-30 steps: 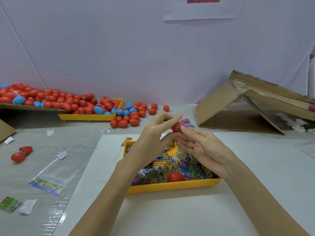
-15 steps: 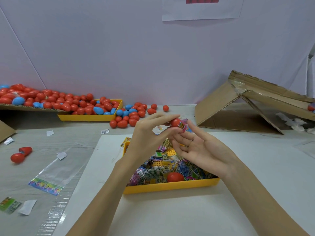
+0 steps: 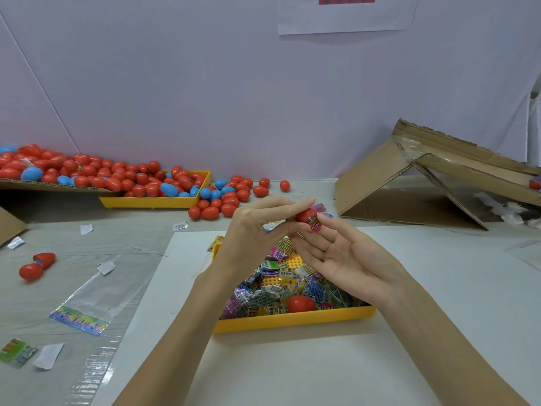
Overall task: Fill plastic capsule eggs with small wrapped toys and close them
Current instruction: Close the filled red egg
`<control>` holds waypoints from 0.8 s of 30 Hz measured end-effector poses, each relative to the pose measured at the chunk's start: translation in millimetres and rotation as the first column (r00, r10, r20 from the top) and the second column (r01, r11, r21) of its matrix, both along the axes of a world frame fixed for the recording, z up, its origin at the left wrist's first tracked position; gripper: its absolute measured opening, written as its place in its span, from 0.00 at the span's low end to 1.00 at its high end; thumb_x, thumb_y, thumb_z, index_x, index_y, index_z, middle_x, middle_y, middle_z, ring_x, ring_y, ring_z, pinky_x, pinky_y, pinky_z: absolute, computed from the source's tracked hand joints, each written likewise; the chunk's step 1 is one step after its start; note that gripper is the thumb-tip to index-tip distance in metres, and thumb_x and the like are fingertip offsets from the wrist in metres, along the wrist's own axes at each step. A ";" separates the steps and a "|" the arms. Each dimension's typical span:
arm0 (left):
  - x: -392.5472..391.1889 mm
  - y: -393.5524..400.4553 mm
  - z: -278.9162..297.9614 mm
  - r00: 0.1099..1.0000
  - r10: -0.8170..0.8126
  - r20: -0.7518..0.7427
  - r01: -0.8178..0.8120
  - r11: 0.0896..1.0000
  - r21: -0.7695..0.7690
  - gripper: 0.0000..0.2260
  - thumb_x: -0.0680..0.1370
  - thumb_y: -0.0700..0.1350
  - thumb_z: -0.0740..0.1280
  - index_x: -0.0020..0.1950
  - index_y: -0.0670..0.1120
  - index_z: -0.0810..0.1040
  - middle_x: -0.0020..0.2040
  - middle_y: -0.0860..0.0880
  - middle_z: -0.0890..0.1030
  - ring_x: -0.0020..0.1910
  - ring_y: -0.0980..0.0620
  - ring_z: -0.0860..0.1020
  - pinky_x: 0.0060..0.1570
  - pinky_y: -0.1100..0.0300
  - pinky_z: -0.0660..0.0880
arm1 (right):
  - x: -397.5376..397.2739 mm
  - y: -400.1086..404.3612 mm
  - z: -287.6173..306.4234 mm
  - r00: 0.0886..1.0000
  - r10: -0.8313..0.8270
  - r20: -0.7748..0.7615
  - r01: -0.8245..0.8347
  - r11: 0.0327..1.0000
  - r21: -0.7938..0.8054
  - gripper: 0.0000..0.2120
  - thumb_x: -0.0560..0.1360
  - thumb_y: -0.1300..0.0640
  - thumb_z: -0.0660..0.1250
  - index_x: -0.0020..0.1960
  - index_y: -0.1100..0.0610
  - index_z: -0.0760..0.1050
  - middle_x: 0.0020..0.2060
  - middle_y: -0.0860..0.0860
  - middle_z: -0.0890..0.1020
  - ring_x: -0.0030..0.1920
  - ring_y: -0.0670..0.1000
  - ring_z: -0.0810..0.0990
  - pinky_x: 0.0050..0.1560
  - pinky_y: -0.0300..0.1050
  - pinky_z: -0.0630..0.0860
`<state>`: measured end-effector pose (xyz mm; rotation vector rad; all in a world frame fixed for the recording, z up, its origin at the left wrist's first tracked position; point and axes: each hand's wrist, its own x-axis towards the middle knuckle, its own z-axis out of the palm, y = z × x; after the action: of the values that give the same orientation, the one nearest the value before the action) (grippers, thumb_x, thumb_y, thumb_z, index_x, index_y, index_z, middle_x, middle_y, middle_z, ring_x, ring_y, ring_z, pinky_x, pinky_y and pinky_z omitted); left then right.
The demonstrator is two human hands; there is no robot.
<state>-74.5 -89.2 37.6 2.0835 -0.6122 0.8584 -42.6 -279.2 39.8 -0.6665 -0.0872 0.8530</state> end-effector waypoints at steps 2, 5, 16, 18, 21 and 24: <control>0.9 -0.4 -0.9 1.000 0.002 0.012 -0.002 1.000 0.008 0.19 0.75 0.36 0.75 0.66 0.41 0.82 0.59 0.48 0.85 0.59 0.57 0.82 0.62 0.63 0.78 | -0.8 0.6 0.0 1.000 -0.012 0.003 0.012 1.000 -0.010 0.15 0.74 0.60 0.74 0.59 0.65 0.84 0.57 0.61 0.85 0.61 0.59 0.85 0.54 0.50 0.84; 1.6 -3.4 -1.9 1.000 -0.018 0.011 0.018 1.000 0.001 0.19 0.75 0.37 0.75 0.66 0.42 0.81 0.57 0.46 0.85 0.56 0.54 0.83 0.60 0.64 0.78 | -0.5 0.9 -0.4 0.999 -0.044 0.029 0.044 0.999 -0.019 0.17 0.74 0.59 0.74 0.60 0.65 0.84 0.57 0.61 0.85 0.59 0.57 0.86 0.55 0.49 0.84; -1.1 3.1 2.0 0.994 -0.016 -0.111 0.007 0.997 -0.083 0.15 0.74 0.47 0.76 0.60 0.49 0.85 0.56 0.54 0.85 0.58 0.51 0.81 0.59 0.58 0.79 | -1.5 2.5 -4.2 0.859 -0.140 0.492 0.279 0.935 -0.220 0.20 0.77 0.54 0.72 0.67 0.62 0.79 0.59 0.59 0.86 0.61 0.57 0.85 0.58 0.45 0.82; -2.1 4.3 3.5 0.996 -0.016 -0.089 0.008 0.995 -0.096 0.16 0.73 0.48 0.76 0.59 0.46 0.86 0.54 0.52 0.86 0.56 0.52 0.83 0.58 0.58 0.80 | -1.8 2.6 -4.5 0.833 -0.149 0.532 0.315 0.919 -0.236 0.19 0.77 0.55 0.72 0.66 0.62 0.79 0.57 0.58 0.86 0.60 0.55 0.85 0.57 0.42 0.82; -3.0 5.5 3.5 1.000 0.012 -0.027 -0.014 0.997 -0.073 0.16 0.71 0.47 0.77 0.57 0.44 0.87 0.53 0.51 0.87 0.54 0.57 0.85 0.57 0.60 0.80 | -2.1 2.0 -6.2 0.816 -0.157 0.557 0.337 0.911 -0.237 0.19 0.76 0.56 0.73 0.64 0.62 0.80 0.56 0.58 0.87 0.59 0.55 0.86 0.56 0.41 0.82; -3.9 4.5 1.7 0.997 0.074 0.018 -0.073 0.996 -0.059 0.15 0.70 0.45 0.79 0.56 0.44 0.87 0.51 0.51 0.87 0.52 0.59 0.85 0.56 0.63 0.80 | -2.8 2.1 -6.6 0.814 -0.153 0.560 0.331 0.915 -0.231 0.17 0.77 0.56 0.72 0.64 0.62 0.81 0.57 0.58 0.87 0.60 0.55 0.86 0.56 0.41 0.82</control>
<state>-78.4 -84.7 39.3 2.0581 -0.5179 0.9285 -45.4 -277.1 33.2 -1.1885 -0.3639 0.4075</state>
